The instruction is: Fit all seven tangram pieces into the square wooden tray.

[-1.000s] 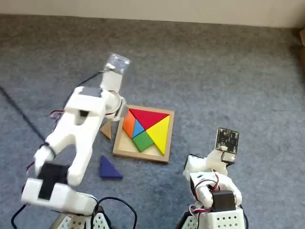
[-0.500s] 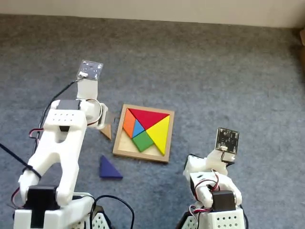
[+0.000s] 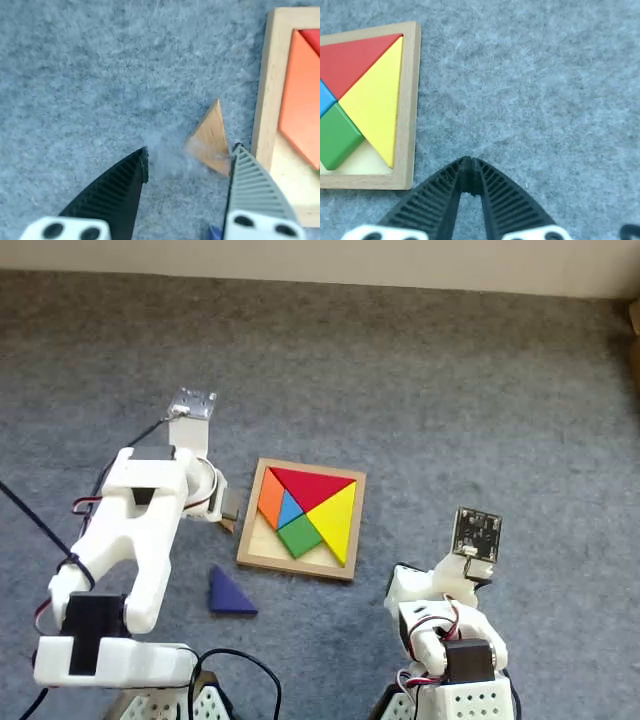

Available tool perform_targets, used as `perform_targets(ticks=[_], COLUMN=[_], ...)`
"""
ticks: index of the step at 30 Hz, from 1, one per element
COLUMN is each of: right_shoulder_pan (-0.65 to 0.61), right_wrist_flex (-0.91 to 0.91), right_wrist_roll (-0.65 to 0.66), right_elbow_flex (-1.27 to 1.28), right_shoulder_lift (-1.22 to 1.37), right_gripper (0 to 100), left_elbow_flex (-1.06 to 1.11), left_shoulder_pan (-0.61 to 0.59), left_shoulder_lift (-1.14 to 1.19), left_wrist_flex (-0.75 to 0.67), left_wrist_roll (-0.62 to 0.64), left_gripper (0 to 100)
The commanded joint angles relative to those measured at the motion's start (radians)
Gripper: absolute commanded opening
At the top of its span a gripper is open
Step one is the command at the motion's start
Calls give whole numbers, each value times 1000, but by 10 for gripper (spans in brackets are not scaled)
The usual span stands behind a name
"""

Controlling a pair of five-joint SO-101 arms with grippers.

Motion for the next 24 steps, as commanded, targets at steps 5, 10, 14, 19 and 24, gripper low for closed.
perform_targets(ticks=[5, 10, 14, 19, 24], right_shoulder_pan=[12, 12, 12, 12, 12], right_wrist_flex=[-35, -35, -35, -35, -33], right_wrist_roll=[6, 6, 6, 6, 6], right_elbow_flex=[157, 157, 157, 157, 157], right_shoulder_lift=[-13, -13, -13, -13, -13], right_gripper=[8, 8, 8, 8, 8], left_elbow_flex=[-82, -140, -162, -162, -162], left_shoulder_pan=[4, 10, 22, 42, 45], left_shoulder_lift=[84, 147, 159, 160, 162], left_wrist_flex=[11, 17, 37, 34, 31], left_wrist_roll=[3, 3, 3, 2, 2], left_gripper=[248, 245, 245, 245, 245])
